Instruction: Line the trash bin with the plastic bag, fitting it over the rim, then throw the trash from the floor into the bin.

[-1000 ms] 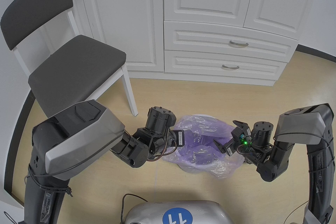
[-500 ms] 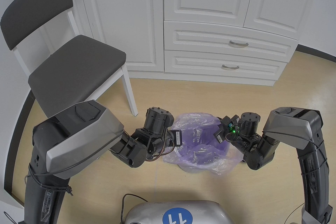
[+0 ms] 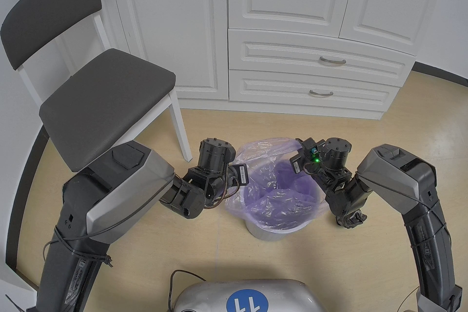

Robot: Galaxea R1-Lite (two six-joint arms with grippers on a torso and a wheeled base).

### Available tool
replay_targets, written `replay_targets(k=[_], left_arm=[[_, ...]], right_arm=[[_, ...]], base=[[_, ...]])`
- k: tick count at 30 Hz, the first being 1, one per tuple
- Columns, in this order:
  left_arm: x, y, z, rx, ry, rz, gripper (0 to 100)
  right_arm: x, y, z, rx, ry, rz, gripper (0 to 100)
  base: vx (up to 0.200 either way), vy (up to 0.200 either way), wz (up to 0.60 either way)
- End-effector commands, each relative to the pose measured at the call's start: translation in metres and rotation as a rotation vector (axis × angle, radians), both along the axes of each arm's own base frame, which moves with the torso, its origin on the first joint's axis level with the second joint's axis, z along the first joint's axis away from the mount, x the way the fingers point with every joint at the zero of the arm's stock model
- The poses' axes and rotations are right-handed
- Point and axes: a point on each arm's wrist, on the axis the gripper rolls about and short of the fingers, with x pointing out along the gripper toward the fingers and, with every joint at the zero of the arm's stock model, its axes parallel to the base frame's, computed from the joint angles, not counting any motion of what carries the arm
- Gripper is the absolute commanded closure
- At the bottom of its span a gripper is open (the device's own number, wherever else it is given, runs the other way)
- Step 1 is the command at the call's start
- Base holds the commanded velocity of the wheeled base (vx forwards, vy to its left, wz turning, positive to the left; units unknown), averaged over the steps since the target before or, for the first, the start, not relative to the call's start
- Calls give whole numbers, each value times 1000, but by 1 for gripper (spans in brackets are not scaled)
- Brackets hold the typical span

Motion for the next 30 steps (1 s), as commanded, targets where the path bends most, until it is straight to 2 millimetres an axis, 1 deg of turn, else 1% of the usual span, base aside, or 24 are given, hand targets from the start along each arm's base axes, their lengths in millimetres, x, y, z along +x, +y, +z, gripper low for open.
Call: replay_targets(k=[1,2,5,6,11,12,13,15,16,17,19,20,22,23,24,26,28,29,30], left_arm=[[21,0,-25,6,-11,43,100],[26,0,-25,3,-22,55,100],[30,2,-27,0,-27,61,100],[31,1,-28,-2,-30,61,100],[30,0,-26,-4,-31,58,100],[26,-1,-23,-3,-26,53,100],[25,-1,-21,-4,-26,51,100],[15,-1,-7,-8,-30,38,100],[14,-1,-5,-9,-32,36,100],[4,-2,5,-8,-25,17,100],[-5,0,16,-3,-17,6,100],[-13,2,24,1,-5,-13,100],[-23,5,31,11,22,-38,100],[-23,5,31,11,22,-38,100],[-35,10,39,48,59,-64,100],[-45,16,47,94,96,-82,100],[-49,19,54,105,120,-97,100],[-49,19,54,105,120,-97,100],[-51,21,60,100,141,-118,100]], right_arm=[[19,7,-35,32,24,-24,100],[24,9,-40,53,20,-28,100],[29,10,-43,67,13,-37,100],[32,10,-44,69,10,-46,0],[31,7,-43,90,26,-56,0],[25,2,-33,84,37,-59,0],[22,1,-28,83,41,-58,0],[9,-4,-7,80,63,-45,0],[7,-4,-4,82,62,-44,0],[1,-7,13,103,59,-41,0],[-4,-11,28,137,59,-45,0],[-8,-14,39,165,61,-48,0],[-12,-20,49,187,78,-50,0],[-12,-20,49,187,78,-50,0],[-17,-27,60,218,109,-32,0],[-21,-33,67,281,160,10,0],[-24,-37,74,343,213,44,0],[-24,-37,74,343,213,44,0],[-25,-42,78,396,280,61,0]], base=[[0,0,0],[0,0,0],[0,0,0],[0,0,0],[0,0,0],[0,0,0],[0,0,0],[0,0,0],[0,0,0],[0,0,0],[0,0,0],[0,0,0],[0,0,0],[0,0,0],[0,0,0],[0,0,0],[0,0,0],[0,0,0],[0,0,0]])
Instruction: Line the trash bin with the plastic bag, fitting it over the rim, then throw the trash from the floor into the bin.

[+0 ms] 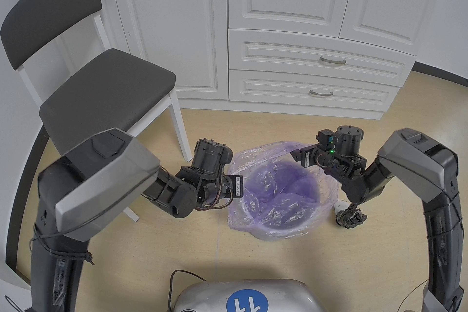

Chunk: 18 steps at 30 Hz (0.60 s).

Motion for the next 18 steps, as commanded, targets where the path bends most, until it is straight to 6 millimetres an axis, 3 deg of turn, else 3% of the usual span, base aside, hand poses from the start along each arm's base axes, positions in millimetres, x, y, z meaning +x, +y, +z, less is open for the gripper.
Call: replay_targets(k=[1,5,6,11,18], left_arm=[[-19,10,48,-17,7,-60,100],[-19,12,50,-27,24,-90,100],[-18,13,46,-15,29,-101,0],[-7,19,37,8,29,-94,0],[-12,27,37,87,55,-124,0]], right_arm=[[-12,-23,47,117,68,30,0],[-10,-35,43,108,144,0,0],[-10,-38,41,104,166,-9,0],[-9,-41,36,96,180,-16,0],[-6,-42,22,45,195,-15,0]], base=[[0,0,0],[0,0,0],[0,0,0],[0,0,0],[0,0,0]])
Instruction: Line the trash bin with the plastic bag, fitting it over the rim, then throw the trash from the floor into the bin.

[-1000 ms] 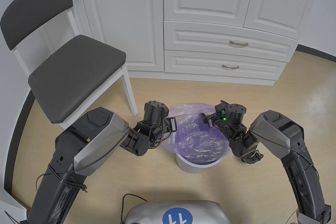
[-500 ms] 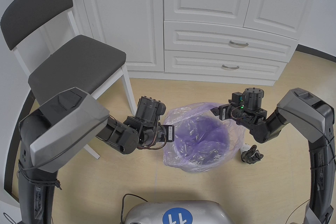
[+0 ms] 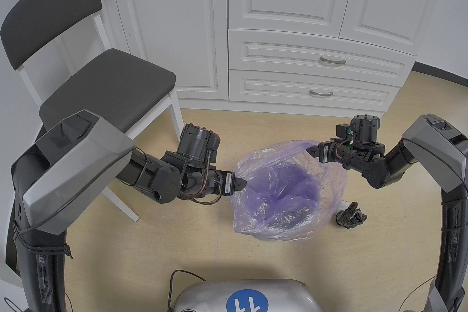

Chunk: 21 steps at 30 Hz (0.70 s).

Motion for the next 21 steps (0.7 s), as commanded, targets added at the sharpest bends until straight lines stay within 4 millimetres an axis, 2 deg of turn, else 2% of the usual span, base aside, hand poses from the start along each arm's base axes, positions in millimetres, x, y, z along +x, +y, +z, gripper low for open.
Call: replay_targets(k=[1,10,13,15,17,20,21], left_arm=[[-2,5,5,46,-20,-26,0],[-3,-19,23,27,-90,-76,0],[4,-27,14,55,-105,-105,0],[7,-29,10,68,-108,-112,0],[14,-33,2,101,-91,-127,0],[23,-37,-2,136,-75,-106,0],[23,-37,-2,136,-75,-106,0]], right_arm=[[2,0,-10,-22,13,3,0],[1,36,-39,-25,54,74,0],[2,43,-47,-24,54,86,0],[3,43,-47,-22,46,86,0],[1,40,-39,-15,18,80,0],[-9,34,-13,-7,-16,78,0],[-9,34,-13,-7,-16,78,0]], base=[[0,0,0],[0,0,0],[0,0,0],[0,0,0],[0,0,0],[0,0,0],[0,0,0]])
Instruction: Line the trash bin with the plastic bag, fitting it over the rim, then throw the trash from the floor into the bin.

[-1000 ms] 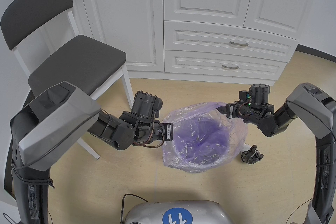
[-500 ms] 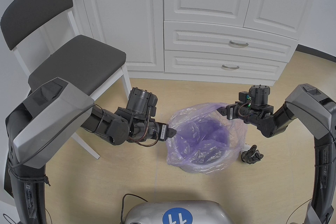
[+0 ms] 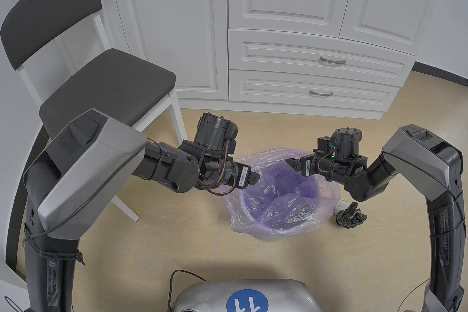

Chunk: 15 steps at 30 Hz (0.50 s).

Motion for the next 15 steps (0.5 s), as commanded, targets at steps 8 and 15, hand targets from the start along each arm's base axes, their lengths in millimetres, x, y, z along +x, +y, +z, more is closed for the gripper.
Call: replay_targets(k=[8,15], left_arm=[[46,-2,-36,116,1,56,0],[67,7,-39,121,-18,122,0]], right_arm=[[-25,-18,49,4,-13,-14,0],[-18,-48,33,-48,44,-40,0]], base=[[0,0,0],[0,0,0]])
